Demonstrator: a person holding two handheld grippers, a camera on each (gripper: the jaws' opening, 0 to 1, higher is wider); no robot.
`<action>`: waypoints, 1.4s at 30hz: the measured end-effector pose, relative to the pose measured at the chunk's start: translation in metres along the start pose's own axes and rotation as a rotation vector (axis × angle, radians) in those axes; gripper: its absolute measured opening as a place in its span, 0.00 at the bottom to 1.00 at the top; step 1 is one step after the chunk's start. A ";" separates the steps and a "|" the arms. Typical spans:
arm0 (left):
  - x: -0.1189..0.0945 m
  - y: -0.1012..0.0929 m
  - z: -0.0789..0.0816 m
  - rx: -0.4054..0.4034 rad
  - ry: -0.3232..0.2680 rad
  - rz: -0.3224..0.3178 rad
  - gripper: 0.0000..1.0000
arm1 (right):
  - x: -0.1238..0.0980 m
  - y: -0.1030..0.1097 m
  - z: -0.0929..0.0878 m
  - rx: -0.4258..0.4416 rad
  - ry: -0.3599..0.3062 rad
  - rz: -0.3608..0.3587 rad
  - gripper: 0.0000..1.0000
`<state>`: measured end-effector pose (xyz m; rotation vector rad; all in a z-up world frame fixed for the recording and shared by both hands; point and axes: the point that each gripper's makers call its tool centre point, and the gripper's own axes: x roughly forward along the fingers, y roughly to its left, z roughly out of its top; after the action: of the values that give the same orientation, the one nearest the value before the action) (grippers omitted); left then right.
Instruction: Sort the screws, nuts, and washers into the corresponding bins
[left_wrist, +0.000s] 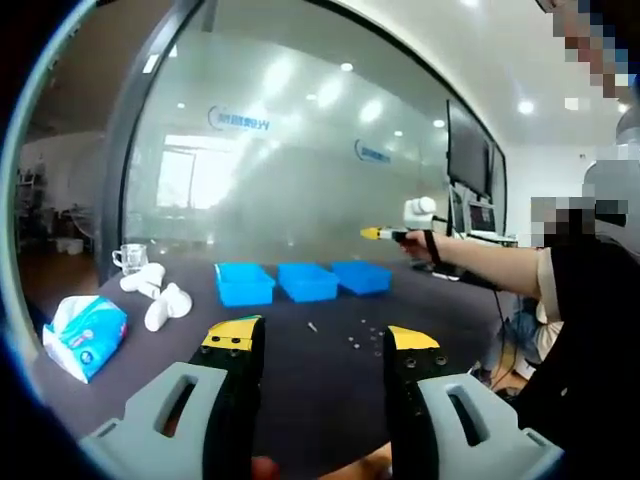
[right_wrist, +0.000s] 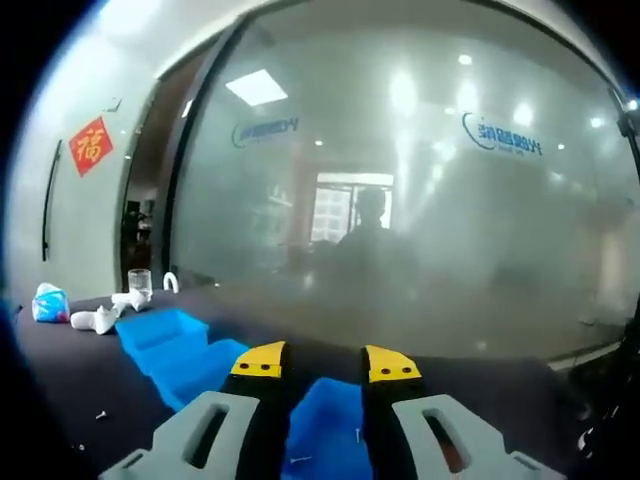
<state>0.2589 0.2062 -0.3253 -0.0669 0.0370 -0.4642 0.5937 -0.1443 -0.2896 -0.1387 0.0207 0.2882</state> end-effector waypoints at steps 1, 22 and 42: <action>0.000 -0.001 0.000 0.000 0.000 -0.002 0.46 | -0.002 0.001 0.000 0.003 -0.001 0.005 0.26; 0.008 -0.012 -0.001 0.002 0.006 -0.033 0.46 | -0.118 0.041 -0.010 -0.014 -0.029 0.166 0.29; 0.015 -0.020 -0.006 0.021 0.040 -0.062 0.46 | -0.236 0.031 -0.063 0.170 -0.034 0.163 0.30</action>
<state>0.2629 0.1812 -0.3304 -0.0383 0.0691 -0.5275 0.3582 -0.1900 -0.3462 0.0367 0.0229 0.4496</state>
